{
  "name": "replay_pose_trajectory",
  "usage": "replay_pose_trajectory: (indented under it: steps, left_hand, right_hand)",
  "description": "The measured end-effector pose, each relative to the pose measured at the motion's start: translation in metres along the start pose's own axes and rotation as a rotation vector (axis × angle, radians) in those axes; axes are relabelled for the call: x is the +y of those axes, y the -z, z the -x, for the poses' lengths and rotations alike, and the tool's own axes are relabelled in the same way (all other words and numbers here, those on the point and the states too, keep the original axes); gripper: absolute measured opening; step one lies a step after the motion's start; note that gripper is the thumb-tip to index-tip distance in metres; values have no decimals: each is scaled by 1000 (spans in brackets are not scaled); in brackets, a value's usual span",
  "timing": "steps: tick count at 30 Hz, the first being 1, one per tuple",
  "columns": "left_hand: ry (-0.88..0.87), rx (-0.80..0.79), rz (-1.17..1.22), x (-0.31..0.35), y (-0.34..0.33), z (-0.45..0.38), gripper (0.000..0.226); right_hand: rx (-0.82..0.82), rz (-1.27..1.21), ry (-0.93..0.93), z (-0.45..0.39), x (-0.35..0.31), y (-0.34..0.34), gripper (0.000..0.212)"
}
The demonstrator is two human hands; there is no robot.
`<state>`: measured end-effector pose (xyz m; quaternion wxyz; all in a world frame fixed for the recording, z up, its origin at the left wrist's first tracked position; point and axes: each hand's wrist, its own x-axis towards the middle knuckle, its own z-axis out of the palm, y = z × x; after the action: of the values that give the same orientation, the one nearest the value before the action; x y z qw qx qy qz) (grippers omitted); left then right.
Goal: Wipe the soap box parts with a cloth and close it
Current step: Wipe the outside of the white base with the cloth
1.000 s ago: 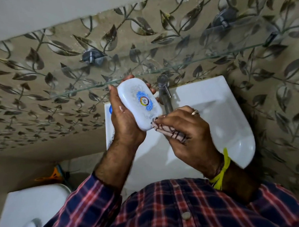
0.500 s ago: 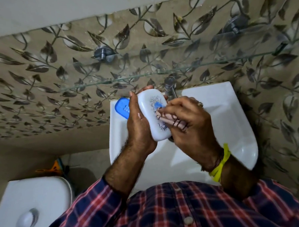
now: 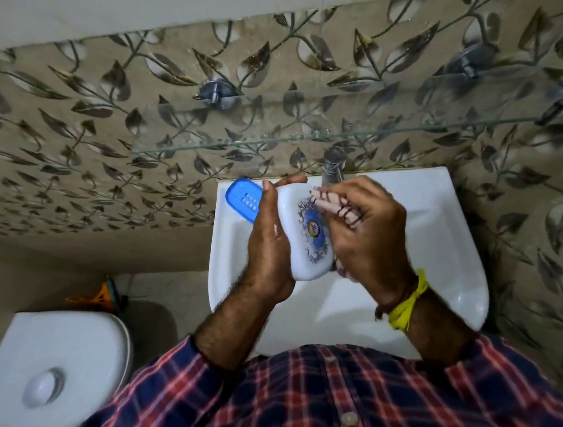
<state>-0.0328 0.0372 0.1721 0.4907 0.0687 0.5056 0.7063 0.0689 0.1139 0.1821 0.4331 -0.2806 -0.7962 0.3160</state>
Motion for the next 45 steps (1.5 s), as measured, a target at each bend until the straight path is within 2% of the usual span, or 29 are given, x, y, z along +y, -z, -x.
replay_pose_trajectory:
  steps: [1,3,6,8,11,12,13,16,18,21,26,29,34,38,40,43,45]
  left_hand:
    - [4,-18,-20,-5,0,1,72]
    - [36,-31,-9,-9,-1,0,62]
    - [18,6,25,3,1,-4,68]
    - [44,-4,7,6,2,-6,75]
    - [18,-27,-47,-3,4,-5,61]
    - [25,-47,-59,-6,4,-4,60]
    - [33,-53,-56,-7,3,-3,59]
    - [6,-79,-21,-1,3,-5,53]
    - [8,-78,-41,1,3,-5,57]
    - [7,-92,-70,-6,7,-5,65]
    - [8,-146,10,-6,10,-10,69]
    - [39,-132,54,-9,12,-9,68]
    - [87,-107,51,-11,14,-8,48]
    - [97,-76,45,-7,19,-12,43]
    - [100,-56,46,-9,21,-11,43]
    - [167,-58,4,-13,17,-7,45]
    - [210,-46,3,-15,16,-5,55]
  right_hand:
    - [29,-1,-18,-6,1,0,20]
    - [21,-17,65,-11,-3,-4,22]
    - [-76,-47,215,9,-7,-6,29]
    - [-117,15,183,21,-2,-3,36]
    - [-7,23,7,4,8,-3,22]
    - [18,4,3,-2,6,-4,19]
    - [13,-8,56,-4,3,-5,20]
    - [-138,-8,234,9,-3,-3,28]
    - [-146,7,148,12,0,-1,25]
    - [-51,-75,-26,3,7,-1,18]
    - [-164,-165,62,21,1,-4,30]
    - [-169,-124,61,28,11,0,37]
    - [-74,-154,-52,13,18,-8,24]
    - [-194,-195,22,26,21,-5,25]
    - [-206,-180,5,26,24,-5,22]
    - [-141,-159,-64,19,26,-8,24]
    - [-155,-197,-48,20,25,-9,25]
